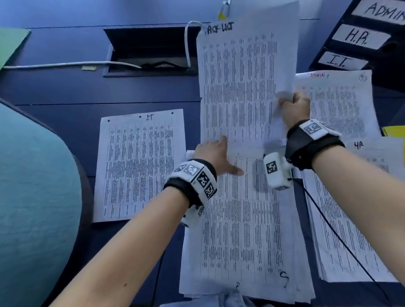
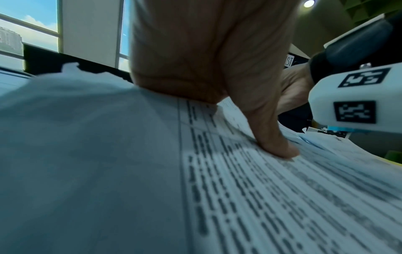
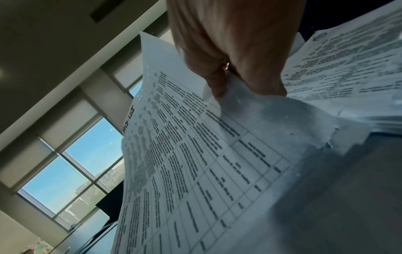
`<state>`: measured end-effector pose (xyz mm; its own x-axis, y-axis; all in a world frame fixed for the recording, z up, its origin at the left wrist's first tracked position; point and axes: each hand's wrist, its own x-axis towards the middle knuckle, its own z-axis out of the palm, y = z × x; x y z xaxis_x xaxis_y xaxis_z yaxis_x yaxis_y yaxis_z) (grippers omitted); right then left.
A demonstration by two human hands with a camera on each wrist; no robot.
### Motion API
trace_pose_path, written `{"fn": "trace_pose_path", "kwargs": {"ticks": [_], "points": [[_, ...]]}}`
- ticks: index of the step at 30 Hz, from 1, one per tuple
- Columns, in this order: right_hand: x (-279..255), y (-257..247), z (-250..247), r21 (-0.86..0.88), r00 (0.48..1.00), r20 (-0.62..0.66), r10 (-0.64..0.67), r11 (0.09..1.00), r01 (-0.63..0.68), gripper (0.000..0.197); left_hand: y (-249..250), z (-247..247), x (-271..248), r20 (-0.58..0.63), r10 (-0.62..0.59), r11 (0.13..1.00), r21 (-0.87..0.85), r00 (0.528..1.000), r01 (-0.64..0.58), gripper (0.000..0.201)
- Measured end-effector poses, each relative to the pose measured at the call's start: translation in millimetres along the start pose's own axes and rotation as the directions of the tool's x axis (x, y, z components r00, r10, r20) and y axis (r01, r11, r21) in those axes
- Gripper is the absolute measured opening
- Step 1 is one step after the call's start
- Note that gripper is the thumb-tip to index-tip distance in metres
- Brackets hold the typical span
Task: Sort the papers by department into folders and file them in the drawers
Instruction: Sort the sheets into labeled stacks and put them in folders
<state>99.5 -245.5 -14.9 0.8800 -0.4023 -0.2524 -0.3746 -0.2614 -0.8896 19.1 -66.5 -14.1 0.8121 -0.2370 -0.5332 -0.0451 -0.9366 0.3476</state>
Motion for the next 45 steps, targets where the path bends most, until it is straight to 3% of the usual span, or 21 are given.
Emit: {"fn": "trace_pose_path", "kwargs": {"ticks": [5,8,11,14,16,18,20,21,22,25,27,31,34,37,40,42,45], "points": [[1.1,-12.8,0.9,0.116,1.000,-0.026,-0.009,0.993,0.012,0.028,1.6,-6.7,1.6,0.094,-0.044,0.997,0.068,0.995,0.037,0.085],[5.0,-11.1,0.4,0.090,1.000,-0.004,0.000,0.996,0.000,0.019,3.8,-11.5,-3.7,0.066,0.057,0.994,0.091,0.996,-0.063,0.076],[0.8,-5.7,0.1,-0.087,0.990,0.119,0.070,0.994,-0.059,0.012,2.4,-12.6,-11.1,0.034,0.151,0.978,0.139,0.988,-0.154,0.059],[-5.0,7.7,-5.3,-0.308,0.967,0.211,0.140,0.949,-0.071,0.031,-5.7,-12.3,-12.4,0.019,0.181,0.975,0.127,0.983,-0.182,0.050],[-10.0,10.1,-4.5,-0.394,0.938,0.241,0.250,0.908,-0.141,0.017,-10.0,-11.0,-9.9,0.014,0.192,0.974,0.117,0.981,-0.193,0.053],[-13.1,3.0,-1.8,-0.543,0.913,0.175,0.368,0.810,-0.222,0.030,-12.0,-8.9,-6.5,0.016,0.199,0.972,0.121,0.980,-0.200,0.056],[-18.4,6.4,-3.7,-0.766,0.946,0.222,0.236,0.642,0.019,0.037,-13.5,-6.2,-2.9,0.025,0.203,0.971,0.121,0.979,-0.205,0.057],[-16.8,5.9,-2.4,-0.815,0.945,0.228,0.234,0.576,0.054,0.038,-14.3,-5.0,-0.9,0.031,0.204,0.971,0.121,0.978,-0.207,0.058],[-15.8,6.1,-3.9,-0.808,0.943,0.228,0.241,0.587,0.046,0.039,-14.8,-4.1,0.6,0.037,0.205,0.970,0.124,0.978,-0.208,0.059],[-15.4,9.3,-5.1,-0.602,0.930,0.144,0.337,0.776,-0.188,0.039,-15.5,-1.4,3.4,0.039,0.206,0.964,0.166,0.978,-0.209,0.066],[-17.7,10.5,-2.4,-0.584,0.953,0.098,0.288,0.792,-0.180,0.042,-15.7,0.9,4.7,0.027,0.204,0.958,0.201,0.979,-0.205,0.071],[-30.6,2.3,3.1,-0.588,0.998,0.019,0.063,0.808,-0.040,0.048,-18.2,4.9,0.9,-0.031,0.187,0.963,0.201,0.982,-0.177,0.072],[-53.7,-6.2,3.0,-0.586,0.992,0.097,-0.080,0.801,0.122,0.043,-26.8,6.8,-5.7,-0.095,0.151,0.986,0.083,0.984,-0.143,0.069],[-81.1,-9.3,1.7,-0.450,0.940,0.318,-0.124,0.853,0.265,0.026,-38.7,5.2,-15.0,-0.142,0.111,0.993,-0.033,0.984,-0.117,0.070],[-112.2,-6.9,1.6,-0.384,0.799,0.599,-0.049,0.859,0.340,0.013,-52.1,4.5,-23.4,-0.219,0.123,0.988,-0.064,0.968,-0.140,0.067],[-131.4,0.8,3.9,-0.401,0.745,0.667,-0.029,0.828,0.391,0.011,-58.5,6.2,-27.9,-0.235,0.135,0.990,0.006,0.963,-0.138,0.063],[-153.4,16.4,9.6,-0.499,0.731,0.682,-0.024,0.716,0.488,0.023,-62.1,11.7,-35.2,-0.240,0.150,0.987,0.092,0.959,-0.131,0.058]]}}
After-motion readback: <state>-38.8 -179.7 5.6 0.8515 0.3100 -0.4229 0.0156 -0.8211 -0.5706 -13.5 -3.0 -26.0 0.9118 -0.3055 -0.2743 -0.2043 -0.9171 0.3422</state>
